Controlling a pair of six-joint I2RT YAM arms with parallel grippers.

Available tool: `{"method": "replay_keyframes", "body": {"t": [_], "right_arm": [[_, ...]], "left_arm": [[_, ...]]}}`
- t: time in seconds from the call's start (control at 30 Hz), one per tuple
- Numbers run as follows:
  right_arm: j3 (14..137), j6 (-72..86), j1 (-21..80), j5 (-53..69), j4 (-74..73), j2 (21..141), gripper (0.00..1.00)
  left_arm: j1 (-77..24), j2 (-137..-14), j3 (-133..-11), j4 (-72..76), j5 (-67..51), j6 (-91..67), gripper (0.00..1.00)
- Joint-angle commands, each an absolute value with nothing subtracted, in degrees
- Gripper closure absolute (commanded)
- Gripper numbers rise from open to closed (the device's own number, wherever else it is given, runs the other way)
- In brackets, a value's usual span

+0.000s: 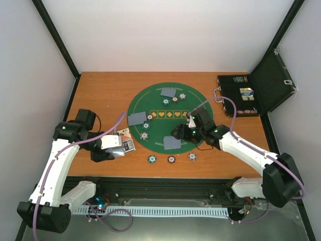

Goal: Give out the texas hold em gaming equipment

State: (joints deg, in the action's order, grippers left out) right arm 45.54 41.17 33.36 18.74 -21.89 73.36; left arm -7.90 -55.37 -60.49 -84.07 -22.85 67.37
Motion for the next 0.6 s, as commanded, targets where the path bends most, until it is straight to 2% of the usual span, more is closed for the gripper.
{"method": "replay_keyframes", "body": {"t": [0.0, 0.1, 0.43, 0.57], "right_arm": [[48.4, 48.6, 40.8, 27.1, -10.3, 73.4, 0.25], [50.7, 51.7, 47.0, 29.4, -3.6, 76.7, 0.19], [50.7, 63.2, 56.6, 35.3, 24.0, 87.7, 0.18], [53.3, 65.0, 59.0, 35.9, 27.4, 91.6, 0.18]], "left_arm": [[-7.9, -55.1, -62.5, -85.1, -24.9, 68.0, 0.97], [-7.9, -55.2, -62.3, -84.9, -24.8, 67.8, 0.97], [-8.0, -55.2, -62.1, -84.6, -24.9, 67.8, 0.97], [-7.9, -55.0, -62.2, -84.5, -24.9, 67.9, 0.97]]}}
